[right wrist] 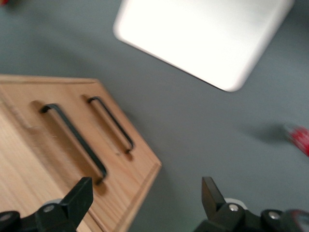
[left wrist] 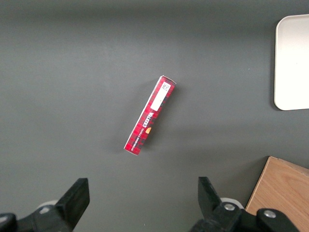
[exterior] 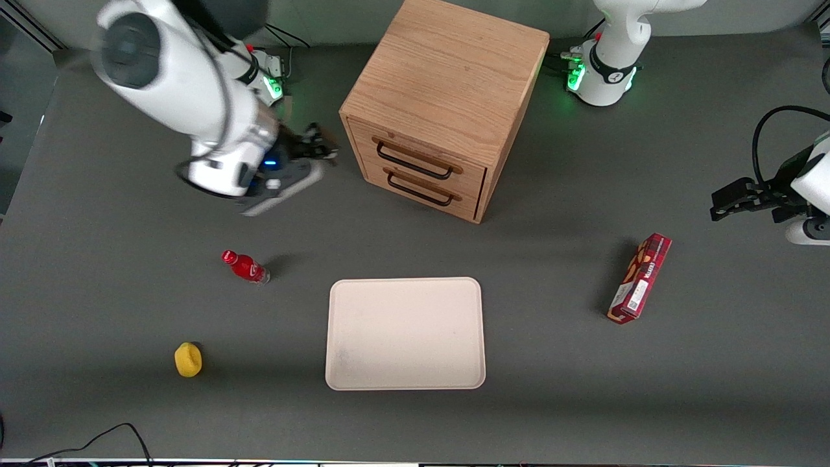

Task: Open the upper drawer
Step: 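Move the right gripper toward the upper drawer's black handle, then hook the right gripper onto the upper drawer's black handle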

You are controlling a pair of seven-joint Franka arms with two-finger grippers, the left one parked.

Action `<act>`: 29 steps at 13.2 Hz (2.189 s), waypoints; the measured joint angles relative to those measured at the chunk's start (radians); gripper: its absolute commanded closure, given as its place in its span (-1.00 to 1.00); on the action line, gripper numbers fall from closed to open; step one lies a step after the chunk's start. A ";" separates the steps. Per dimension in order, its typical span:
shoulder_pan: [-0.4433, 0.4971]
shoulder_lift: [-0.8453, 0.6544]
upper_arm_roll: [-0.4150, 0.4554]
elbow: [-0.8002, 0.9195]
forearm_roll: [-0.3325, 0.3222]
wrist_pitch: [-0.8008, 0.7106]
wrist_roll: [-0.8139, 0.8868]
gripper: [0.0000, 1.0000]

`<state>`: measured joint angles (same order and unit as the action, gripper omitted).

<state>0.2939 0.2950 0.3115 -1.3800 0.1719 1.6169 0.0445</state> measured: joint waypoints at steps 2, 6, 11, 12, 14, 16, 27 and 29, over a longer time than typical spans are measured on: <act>0.007 0.101 0.063 0.052 0.000 0.032 -0.135 -1.00; 0.019 0.198 0.131 0.074 -0.064 0.071 -0.294 -1.00; 0.059 0.224 0.159 0.035 -0.104 0.116 -0.294 -1.00; 0.061 0.224 0.159 0.023 -0.112 0.131 -0.295 -1.00; 0.061 0.224 0.159 0.002 -0.129 0.153 -0.296 -1.00; 0.062 0.225 0.161 -0.016 -0.133 0.166 -0.297 -1.00; 0.062 0.219 0.187 -0.065 -0.148 0.203 -0.303 -1.00; 0.059 0.214 0.190 -0.070 -0.149 0.206 -0.310 -1.00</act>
<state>0.3528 0.5092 0.5015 -1.4496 0.0226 1.8225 -0.2652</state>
